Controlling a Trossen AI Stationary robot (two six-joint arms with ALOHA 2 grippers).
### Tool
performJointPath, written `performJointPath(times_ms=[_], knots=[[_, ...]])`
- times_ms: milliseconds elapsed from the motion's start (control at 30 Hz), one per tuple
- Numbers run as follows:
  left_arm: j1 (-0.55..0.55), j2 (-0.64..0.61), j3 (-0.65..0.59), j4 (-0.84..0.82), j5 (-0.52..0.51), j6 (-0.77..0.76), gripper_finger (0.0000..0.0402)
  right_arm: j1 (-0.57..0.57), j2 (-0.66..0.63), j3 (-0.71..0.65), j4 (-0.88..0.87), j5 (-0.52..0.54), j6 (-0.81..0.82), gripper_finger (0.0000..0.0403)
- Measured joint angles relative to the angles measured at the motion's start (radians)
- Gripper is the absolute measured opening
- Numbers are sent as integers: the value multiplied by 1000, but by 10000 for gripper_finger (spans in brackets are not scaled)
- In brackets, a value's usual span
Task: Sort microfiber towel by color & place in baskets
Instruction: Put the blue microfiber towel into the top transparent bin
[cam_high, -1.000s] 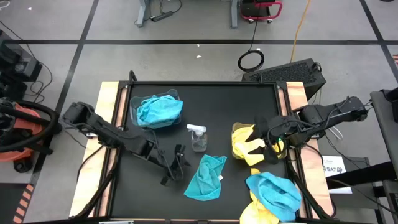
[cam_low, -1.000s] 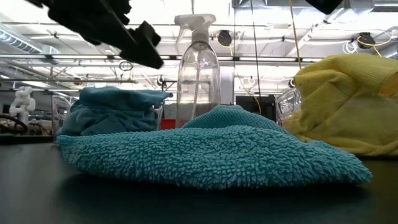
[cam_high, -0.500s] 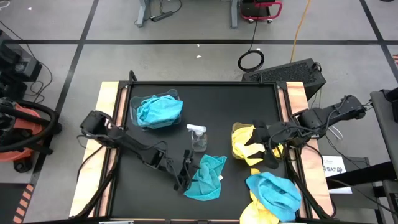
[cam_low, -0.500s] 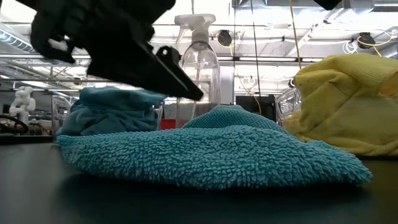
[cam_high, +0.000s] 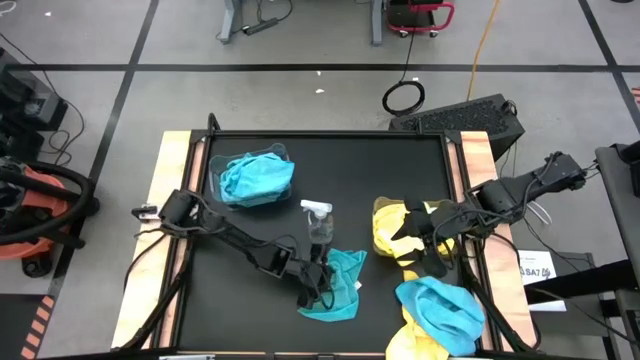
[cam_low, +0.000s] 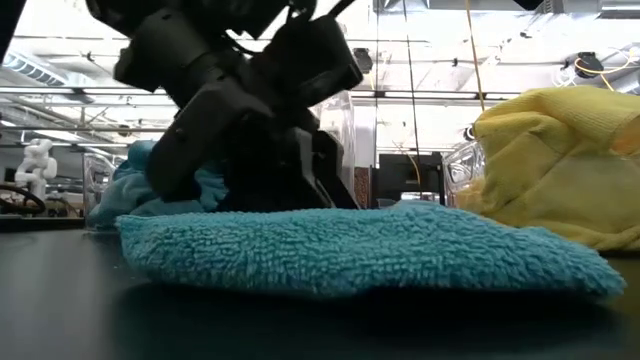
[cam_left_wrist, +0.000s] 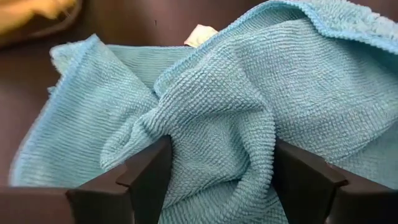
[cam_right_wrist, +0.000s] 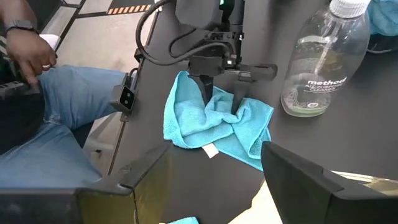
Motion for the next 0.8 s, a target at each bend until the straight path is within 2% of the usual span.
performJointPath(times_ms=[100, 167, 367, 400, 600, 800], knots=[[5, 12, 10, -1, 45, -25, 237, 0, 4, 0, -1, 0, 0, 238], [5, 12, 10, -4, 61, -25, 204, 1, 7, 0, 4, 3, -5, 238], [4, 13, 9, -30, 69, -24, 41, 2, 11, 0, 5, 17, -12, 238], [5, 13, 9, -31, 71, -24, 24, 2, 12, 0, 4, 17, -12, 238], [1, -9, 6, -45, 70, -23, 17, 4, 11, 0, 4, 20, -12, 238], [-21, -106, 0, -153, 75, 0, 14, 4, 11, 0, 4, 20, -12, 238]])
